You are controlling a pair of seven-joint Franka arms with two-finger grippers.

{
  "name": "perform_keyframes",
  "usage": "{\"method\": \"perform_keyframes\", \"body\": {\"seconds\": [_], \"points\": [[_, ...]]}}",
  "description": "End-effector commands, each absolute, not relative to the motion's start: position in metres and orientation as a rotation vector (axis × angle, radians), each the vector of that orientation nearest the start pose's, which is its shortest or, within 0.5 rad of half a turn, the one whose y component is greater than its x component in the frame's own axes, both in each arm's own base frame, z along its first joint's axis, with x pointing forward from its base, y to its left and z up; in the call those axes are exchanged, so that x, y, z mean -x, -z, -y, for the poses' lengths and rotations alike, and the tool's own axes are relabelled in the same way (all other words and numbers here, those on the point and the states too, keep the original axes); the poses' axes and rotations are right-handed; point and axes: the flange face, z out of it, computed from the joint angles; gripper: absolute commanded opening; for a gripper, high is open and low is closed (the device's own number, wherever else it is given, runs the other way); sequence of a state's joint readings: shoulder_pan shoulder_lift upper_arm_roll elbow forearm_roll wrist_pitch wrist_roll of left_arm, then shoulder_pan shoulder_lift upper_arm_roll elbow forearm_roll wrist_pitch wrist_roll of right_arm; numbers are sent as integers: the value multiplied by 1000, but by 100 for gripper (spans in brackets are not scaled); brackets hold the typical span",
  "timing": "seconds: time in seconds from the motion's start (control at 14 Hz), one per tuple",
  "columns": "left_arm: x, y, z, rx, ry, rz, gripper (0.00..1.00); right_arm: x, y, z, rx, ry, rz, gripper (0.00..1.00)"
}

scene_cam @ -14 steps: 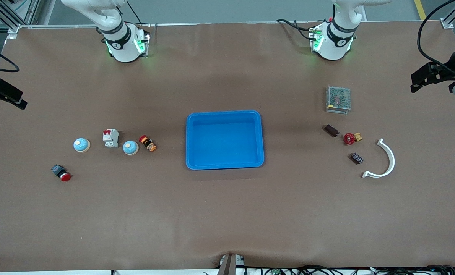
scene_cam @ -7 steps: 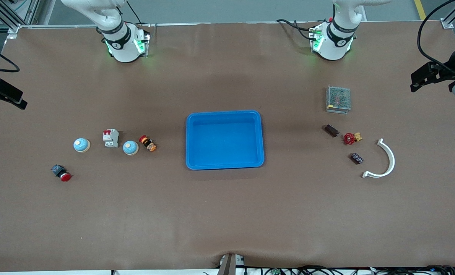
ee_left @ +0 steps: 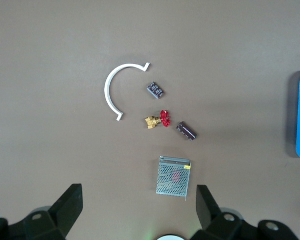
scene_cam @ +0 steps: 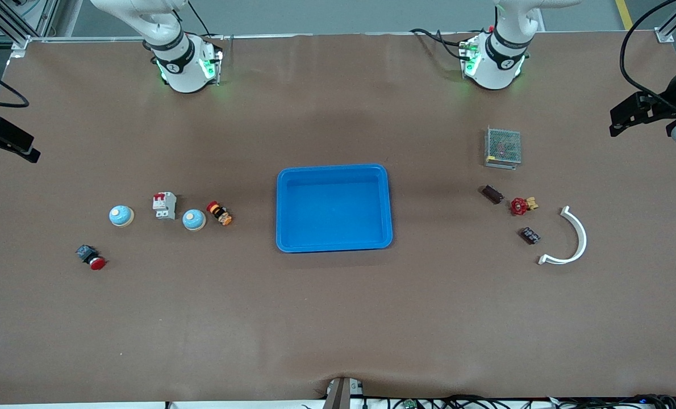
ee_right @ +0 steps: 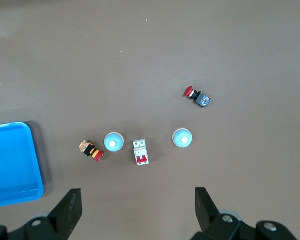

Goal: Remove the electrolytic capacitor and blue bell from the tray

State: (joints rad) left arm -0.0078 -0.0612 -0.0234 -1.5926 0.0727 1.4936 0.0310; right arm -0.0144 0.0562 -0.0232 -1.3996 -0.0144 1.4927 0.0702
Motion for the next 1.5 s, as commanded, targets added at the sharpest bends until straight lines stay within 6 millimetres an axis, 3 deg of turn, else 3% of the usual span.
{"method": "perform_keyframes", "body": {"seconds": [0.0,0.28,0.78,1.42], "points": [[-520,-646,7,3072,-67,-108,100,-562,-669,21,3139,82,-174,100],[-519,-645,8,3070,-76,-112,100,-562,-669,18,3136,82,-186,100],[-517,-643,36,3071,-95,-171,100,-565,-668,11,3137,104,-166,100],[-525,-650,50,3097,-67,-92,100,-565,-665,13,3137,97,-171,100]]}}
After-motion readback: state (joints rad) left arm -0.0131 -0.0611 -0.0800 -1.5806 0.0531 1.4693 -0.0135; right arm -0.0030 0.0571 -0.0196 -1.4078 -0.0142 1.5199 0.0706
